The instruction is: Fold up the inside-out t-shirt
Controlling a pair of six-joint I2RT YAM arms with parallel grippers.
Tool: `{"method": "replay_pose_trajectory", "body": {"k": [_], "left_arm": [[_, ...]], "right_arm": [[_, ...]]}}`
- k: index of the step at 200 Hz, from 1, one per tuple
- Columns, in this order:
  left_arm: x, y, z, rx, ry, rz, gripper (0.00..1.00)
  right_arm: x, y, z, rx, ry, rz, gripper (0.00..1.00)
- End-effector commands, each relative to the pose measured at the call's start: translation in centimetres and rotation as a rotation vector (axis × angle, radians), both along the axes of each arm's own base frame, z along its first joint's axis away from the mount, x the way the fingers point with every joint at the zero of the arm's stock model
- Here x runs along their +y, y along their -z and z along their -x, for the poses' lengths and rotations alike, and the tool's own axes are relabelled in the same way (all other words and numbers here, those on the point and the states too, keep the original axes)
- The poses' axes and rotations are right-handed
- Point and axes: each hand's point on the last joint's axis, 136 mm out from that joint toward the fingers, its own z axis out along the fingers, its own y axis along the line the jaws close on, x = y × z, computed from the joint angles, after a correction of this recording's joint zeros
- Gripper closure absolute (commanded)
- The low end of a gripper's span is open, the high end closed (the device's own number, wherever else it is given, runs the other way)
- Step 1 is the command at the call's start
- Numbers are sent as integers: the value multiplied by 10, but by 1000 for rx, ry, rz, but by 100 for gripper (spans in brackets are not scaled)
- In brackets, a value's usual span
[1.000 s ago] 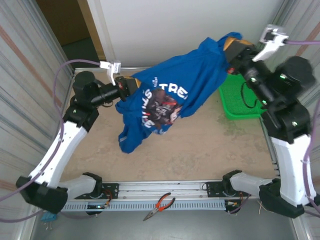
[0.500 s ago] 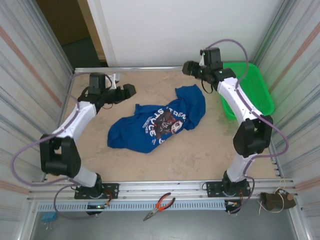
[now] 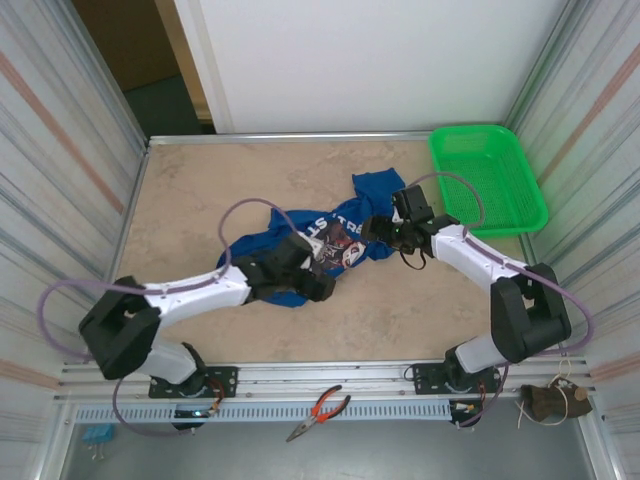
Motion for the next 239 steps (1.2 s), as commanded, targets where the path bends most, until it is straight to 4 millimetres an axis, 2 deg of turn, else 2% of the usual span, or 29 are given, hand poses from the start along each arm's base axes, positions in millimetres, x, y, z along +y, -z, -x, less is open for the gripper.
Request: {"method": "replay_pose_trajectory", "body": {"k": [1, 19, 26, 32, 44, 55, 62, 86, 102, 115, 135, 165, 213, 239], "left_arm": [[-21, -10, -31, -116, 4, -11, 10], [-27, 3, -44, -128, -3, -66, 13], [-28, 8, -49, -131, -8, -96, 17], [-30, 10, -53, -132, -1, -113, 25], [-35, 10, -59, -133, 21, -110, 52], [-41, -3, -64, -148, 38, -69, 83], [-43, -15, -67, -153, 38, -39, 100], [-42, -67, -73, -145, 37, 75, 100], [-40, -103, -72, -136, 52, 172, 100], [-37, -127, -71, -114, 59, 240, 100], [-33, -153, -68, -119, 74, 299, 100], [-29, -170, -63, -118, 77, 347, 100], [-27, -181, -56, -94, 65, 407, 100], [-22, -194, -60, -96, 22, 437, 100]], "right_arm": [[-10, 11, -5, 2, 70, 32, 22], [-13, 18, -1, 17, 76, 30, 24], [-14, 18, 2, 17, 75, 25, 25], [-14, 19, 4, 15, 73, 21, 25], [-13, 18, 9, 12, 66, 7, 27], [-12, 16, 13, 10, 55, -9, 29], [-11, 15, 16, 11, 46, -22, 33], [-3, 11, 25, -2, 11, -85, 44], [5, 11, 29, -15, -19, -139, 46], [15, 10, 32, -26, -55, -176, 43], [32, 12, 32, -33, -102, -210, 30], [55, 18, 26, -30, -137, -240, 23], [95, 15, 7, -48, -190, -285, 22], [96, 5, 11, -62, -184, -287, 24]]}}
